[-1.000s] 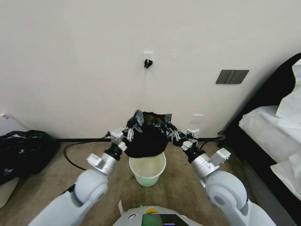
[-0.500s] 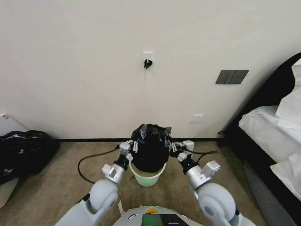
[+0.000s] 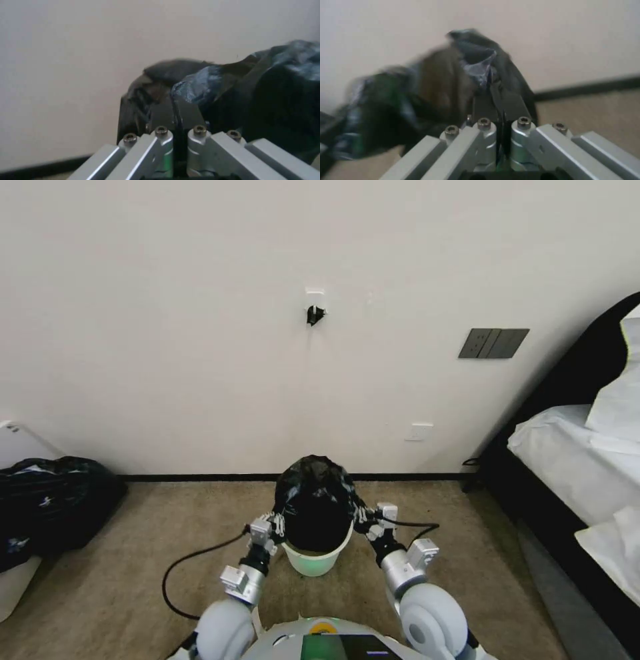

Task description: Place a trash bag onto the trash bin.

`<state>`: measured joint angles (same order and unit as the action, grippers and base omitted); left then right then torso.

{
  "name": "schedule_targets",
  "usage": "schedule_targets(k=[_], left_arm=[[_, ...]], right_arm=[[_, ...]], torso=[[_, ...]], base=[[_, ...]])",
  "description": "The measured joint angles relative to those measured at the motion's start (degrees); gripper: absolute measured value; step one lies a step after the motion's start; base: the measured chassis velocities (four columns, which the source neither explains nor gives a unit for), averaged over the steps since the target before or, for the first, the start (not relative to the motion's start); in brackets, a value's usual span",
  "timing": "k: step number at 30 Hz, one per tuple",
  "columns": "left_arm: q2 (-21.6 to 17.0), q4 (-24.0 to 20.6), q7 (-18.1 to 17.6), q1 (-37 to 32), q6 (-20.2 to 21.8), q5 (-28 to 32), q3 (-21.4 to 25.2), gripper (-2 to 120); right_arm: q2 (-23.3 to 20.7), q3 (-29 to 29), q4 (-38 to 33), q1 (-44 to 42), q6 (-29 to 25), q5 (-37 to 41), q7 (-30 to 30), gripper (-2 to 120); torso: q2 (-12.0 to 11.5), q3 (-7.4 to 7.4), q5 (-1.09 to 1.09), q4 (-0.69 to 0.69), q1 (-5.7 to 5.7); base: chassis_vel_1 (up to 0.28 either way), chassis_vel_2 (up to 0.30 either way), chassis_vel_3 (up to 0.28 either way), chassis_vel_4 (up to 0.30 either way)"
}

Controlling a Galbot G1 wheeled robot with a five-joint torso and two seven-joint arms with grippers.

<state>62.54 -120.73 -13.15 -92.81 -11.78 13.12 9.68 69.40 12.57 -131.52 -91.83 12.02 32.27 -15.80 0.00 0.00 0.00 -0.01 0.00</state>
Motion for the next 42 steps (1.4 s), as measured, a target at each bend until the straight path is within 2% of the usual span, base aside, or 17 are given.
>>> schedule_targets(k=[4, 10, 21, 28, 42], left_arm=[[1.5, 1.2, -1.3, -1.3, 0.1, -0.2, -1.2, 0], [2.1, 0.0, -3.6, -5.5, 1.3, -1.3, -0.7, 0], [2.2, -1.0, -5.7, -12.9, 2.1, -3.6, 1.1, 0], [1.8, -2.7, -6.6, -15.4, 4.0, -4.0, 1.1, 0], [-0.3, -0.7, -7.8, -16.8, 8.0, -1.8, 3.0, 0]], right_arm=[[0.5, -0.1, 0.4, -2.6, 1.6, 0.1, -3.6, 0], [0.6, -1.1, -2.0, -5.4, 4.4, 0.6, -6.0, 0], [1.5, -1.4, 1.8, -4.2, 10.8, 4.1, -13.2, 0], [1.0, -1.4, 0.8, -4.4, 13.9, 6.0, -14.5, 0], [0.8, -2.1, 7.2, -0.4, 18.0, 10.3, -15.8, 0]], torso=[[0.0, 0.0, 0.01, 0.0, 0.0], [0.0, 0.0, 0.0, 0.0, 0.0], [0.0, 0.0, 0.0, 0.01, 0.0], [0.0, 0.0, -0.01, 0.0, 0.0], [0.0, 0.0, 0.0, 0.01, 0.0]], base=[[0.0, 0.0, 0.0, 0.0], [0.0, 0.0, 0.0, 0.0], [0.0, 0.0, 0.0, 0.0], [0.0, 0.0, 0.0, 0.0], [0.0, 0.0, 0.0, 0.0]])
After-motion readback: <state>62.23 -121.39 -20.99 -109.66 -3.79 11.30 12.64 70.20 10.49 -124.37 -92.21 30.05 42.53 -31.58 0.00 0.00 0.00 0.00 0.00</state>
